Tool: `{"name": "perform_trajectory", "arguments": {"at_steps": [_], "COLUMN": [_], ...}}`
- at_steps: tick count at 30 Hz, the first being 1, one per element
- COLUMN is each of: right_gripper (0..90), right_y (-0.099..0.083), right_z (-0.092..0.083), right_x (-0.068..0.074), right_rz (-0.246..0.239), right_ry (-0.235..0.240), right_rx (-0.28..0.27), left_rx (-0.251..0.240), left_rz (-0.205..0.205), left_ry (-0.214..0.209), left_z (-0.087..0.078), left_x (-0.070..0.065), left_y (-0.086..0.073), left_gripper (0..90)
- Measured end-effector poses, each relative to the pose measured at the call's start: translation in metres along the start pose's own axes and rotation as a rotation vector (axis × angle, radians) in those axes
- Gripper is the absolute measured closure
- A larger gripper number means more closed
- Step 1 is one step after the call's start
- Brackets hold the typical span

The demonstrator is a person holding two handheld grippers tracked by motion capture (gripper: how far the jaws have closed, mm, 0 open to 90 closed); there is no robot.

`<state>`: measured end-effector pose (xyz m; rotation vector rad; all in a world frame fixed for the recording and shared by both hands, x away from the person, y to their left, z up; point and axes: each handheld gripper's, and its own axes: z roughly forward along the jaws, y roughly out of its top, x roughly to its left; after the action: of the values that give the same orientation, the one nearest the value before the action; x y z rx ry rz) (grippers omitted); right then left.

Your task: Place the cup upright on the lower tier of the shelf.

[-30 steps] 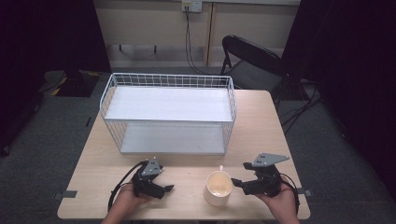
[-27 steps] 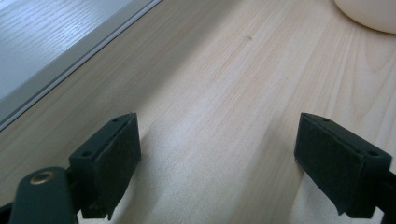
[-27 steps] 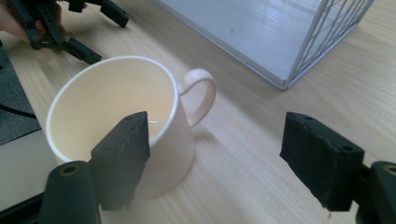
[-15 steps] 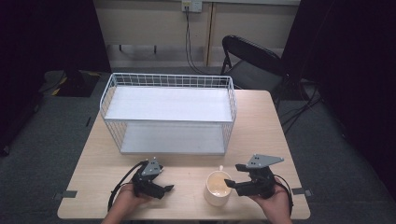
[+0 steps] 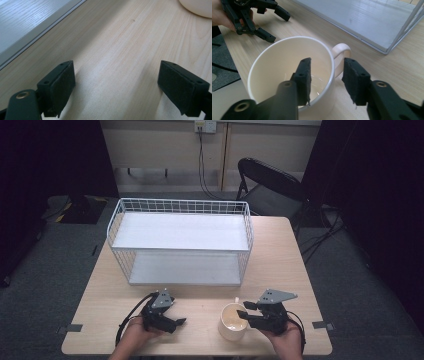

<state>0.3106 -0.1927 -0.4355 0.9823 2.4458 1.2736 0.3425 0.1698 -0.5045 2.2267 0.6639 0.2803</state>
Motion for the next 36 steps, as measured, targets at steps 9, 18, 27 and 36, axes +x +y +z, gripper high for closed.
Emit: {"name": "perform_trajectory", "arguments": {"at_steps": [9, 18, 27, 36], "right_gripper": [76.2, 82.9, 83.9, 84.2], "right_y": [-0.001, 0.003, 0.006, 0.019], "right_z": [0.003, 0.005, 0.006, 0.006], "right_x": [0.003, 0.003, 0.002, 0.0], "right_rz": [-0.018, -0.057, -0.058, -0.061], "right_ry": [-0.025, -0.064, -0.062, -0.065], "right_rx": [-0.012, 0.0, -0.003, -0.021], "left_rx": [0.0, 0.002, 0.001, 0.001], "left_rz": [0.001, 0.001, -0.001, -0.001], "left_ry": [0.0, -0.001, -0.001, -0.001], "left_z": [0.0, 0.0, 0.0, 0.0], "left_x": [0.0, 0.0, 0.0, 0.0], "left_y": [0.0, 0.0, 0.0, 0.0], "left_gripper": [14.2, 14.2, 14.2, 14.2]}}
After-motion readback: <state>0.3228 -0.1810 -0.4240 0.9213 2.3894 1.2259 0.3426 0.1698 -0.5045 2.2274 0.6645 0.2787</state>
